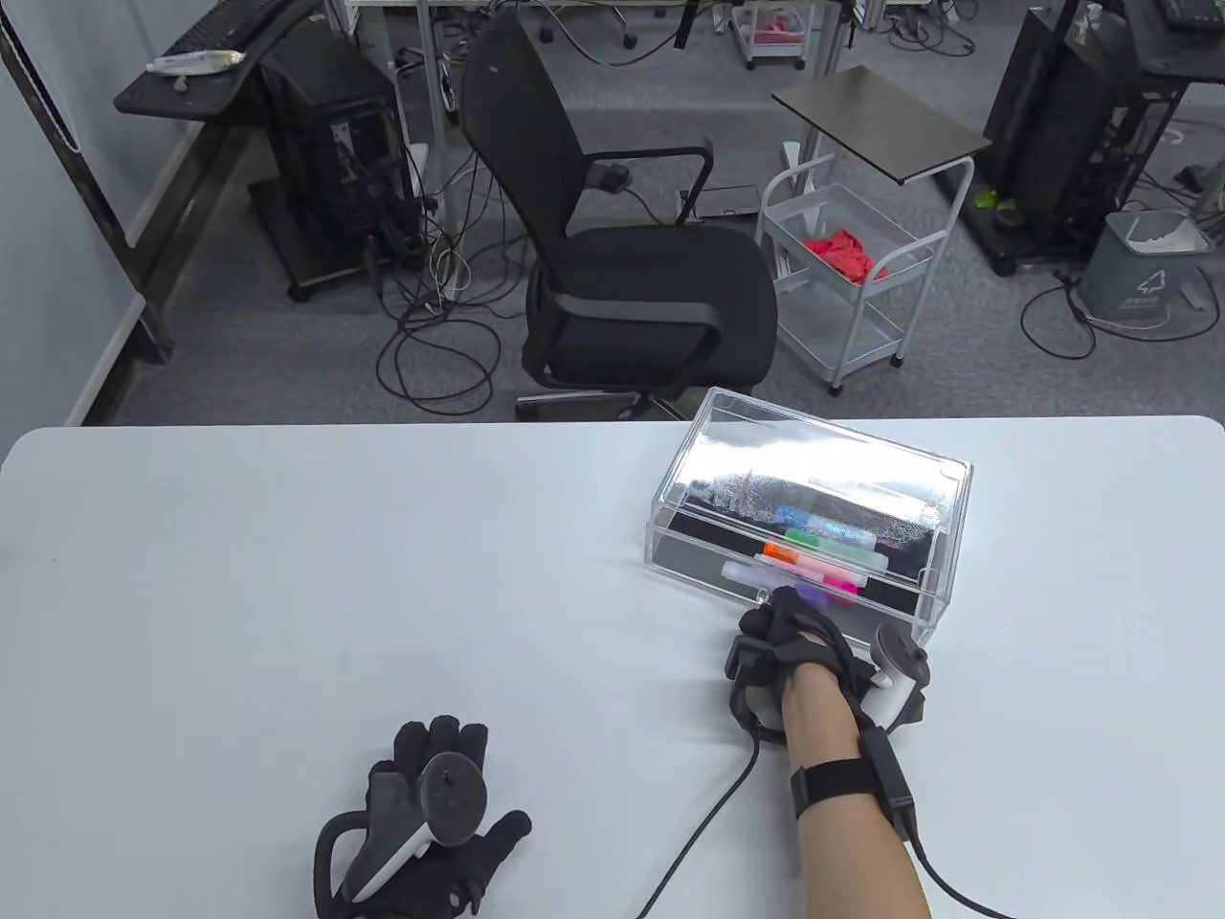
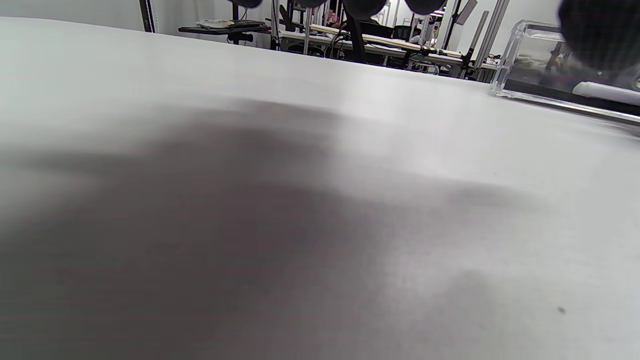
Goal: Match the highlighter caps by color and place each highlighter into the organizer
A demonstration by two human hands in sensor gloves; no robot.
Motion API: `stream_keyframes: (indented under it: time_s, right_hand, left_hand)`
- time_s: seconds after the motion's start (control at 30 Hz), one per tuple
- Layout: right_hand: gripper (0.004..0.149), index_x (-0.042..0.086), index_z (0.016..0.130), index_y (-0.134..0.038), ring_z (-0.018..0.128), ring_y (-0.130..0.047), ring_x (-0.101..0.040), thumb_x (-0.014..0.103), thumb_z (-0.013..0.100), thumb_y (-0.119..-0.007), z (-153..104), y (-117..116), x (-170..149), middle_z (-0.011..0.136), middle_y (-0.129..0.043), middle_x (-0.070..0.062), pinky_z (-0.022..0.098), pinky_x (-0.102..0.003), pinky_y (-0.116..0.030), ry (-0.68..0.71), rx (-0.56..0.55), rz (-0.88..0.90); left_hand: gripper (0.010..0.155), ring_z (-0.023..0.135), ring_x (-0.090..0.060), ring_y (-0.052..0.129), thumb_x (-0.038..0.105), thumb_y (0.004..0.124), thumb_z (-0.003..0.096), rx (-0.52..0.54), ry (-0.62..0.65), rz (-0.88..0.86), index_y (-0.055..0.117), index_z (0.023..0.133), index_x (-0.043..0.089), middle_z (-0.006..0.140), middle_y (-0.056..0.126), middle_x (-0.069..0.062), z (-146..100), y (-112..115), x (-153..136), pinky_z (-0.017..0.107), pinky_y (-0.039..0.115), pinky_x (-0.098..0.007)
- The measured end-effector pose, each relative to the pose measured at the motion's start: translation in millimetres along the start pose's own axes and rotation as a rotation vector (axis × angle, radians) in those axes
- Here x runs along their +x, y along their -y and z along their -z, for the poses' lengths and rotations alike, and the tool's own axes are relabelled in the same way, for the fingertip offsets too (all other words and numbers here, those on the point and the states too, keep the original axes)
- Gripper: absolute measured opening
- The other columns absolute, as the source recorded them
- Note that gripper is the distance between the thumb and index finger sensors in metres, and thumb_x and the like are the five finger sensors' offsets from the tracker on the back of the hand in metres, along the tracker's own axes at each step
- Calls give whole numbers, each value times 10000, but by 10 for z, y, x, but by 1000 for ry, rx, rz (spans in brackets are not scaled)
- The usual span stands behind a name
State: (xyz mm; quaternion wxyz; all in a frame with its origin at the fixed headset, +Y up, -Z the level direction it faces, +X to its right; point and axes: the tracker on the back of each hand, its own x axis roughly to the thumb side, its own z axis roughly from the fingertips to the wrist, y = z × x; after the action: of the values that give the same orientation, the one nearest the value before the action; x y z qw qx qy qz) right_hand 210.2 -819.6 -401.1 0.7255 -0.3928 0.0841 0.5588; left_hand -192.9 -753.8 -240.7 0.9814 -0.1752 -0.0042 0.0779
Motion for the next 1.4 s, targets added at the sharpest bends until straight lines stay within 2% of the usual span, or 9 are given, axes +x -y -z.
stream_keyframes:
  time_s: [0.6, 0.73, 0.77, 0.87, 0.93, 1.0, 1.13, 1.33, 1.4]
  right_hand:
    - [477, 56, 768, -800, 276, -1033, -250, 398, 436, -804, 192, -14, 147, 487, -1030, -93, 281, -521, -846, -3, 7, 18]
    - [660, -29, 889, -680, 411, -1014, -342, 442, 439, -784, 139, 21, 128, 641, -963, -226, 329, -577, -826, -84, 76, -14]
    - [702, -43, 920, -633, 459, -1003, -361, 460, 449, -769, 98, 54, 124, 695, -929, -251, 352, -590, -815, -110, 132, -55]
    - [708, -17, 928, -638, 478, -1005, -370, 480, 439, -761, -7, 142, 126, 717, -932, -244, 358, -597, -806, -64, 78, -127]
    - [699, 30, 960, -603, 551, -962, -400, 482, 447, -748, -69, 169, 142, 782, -886, -245, 420, -614, -759, -38, 123, -149]
    - [679, 91, 981, -582, 642, -912, -420, 490, 452, -734, -192, 192, 186, 851, -837, -225, 493, -633, -706, 24, 155, -223]
    - [656, 139, 978, -614, 708, -894, -451, 488, 437, -743, -448, 200, 252, 903, -808, -210, 526, -645, -705, 161, 143, -316]
    - [636, 219, 999, -600, 914, -676, -468, 476, 435, -745, -955, 146, 276, 1038, -653, -157, 633, -677, -540, 359, 219, -490]
    - [625, 305, 1010, -565, 991, -507, -466, 473, 436, -746, -1144, 119, 255, 1111, -495, -76, 660, -684, -453, 445, 237, -590]
  left_hand:
    - [942, 1148, -284, 48, 820, 534, 376, 4, -16, 3, 62, 1076, 403, 1176, 24, 96, -13, -2, -18, 818, 229, -543]
    - [941, 1149, -281, 48, 820, 534, 376, 12, -13, 2, 62, 1076, 404, 1176, 24, 98, -11, -18, -25, 818, 228, -543]
    - [943, 1148, -283, 47, 820, 535, 376, 9, -14, 1, 61, 1077, 403, 1176, 22, 96, -4, -17, -28, 817, 228, -545]
    - [941, 1149, -281, 48, 820, 533, 376, 3, -14, 2, 62, 1077, 404, 1176, 24, 99, 10, -12, -29, 818, 228, -544]
    - [941, 1148, -284, 48, 820, 532, 377, -2, -12, 3, 61, 1077, 403, 1176, 22, 97, 14, -7, -26, 817, 227, -544]
    - [941, 1149, -282, 50, 820, 533, 376, -4, -8, 5, 62, 1077, 403, 1176, 23, 97, 14, -5, -21, 818, 228, -544]
    - [941, 1149, -283, 49, 822, 532, 375, 0, 8, 6, 65, 1077, 405, 1177, 24, 98, 5, -9, 6, 817, 227, -545]
    - [944, 1149, -284, 43, 824, 532, 374, -7, 29, 19, 59, 1078, 409, 1177, 21, 100, -1, -4, 67, 810, 209, -551]
    - [944, 1149, -285, 43, 825, 532, 374, -7, 34, 21, 57, 1078, 411, 1178, 19, 99, -2, -4, 75, 810, 209, -550]
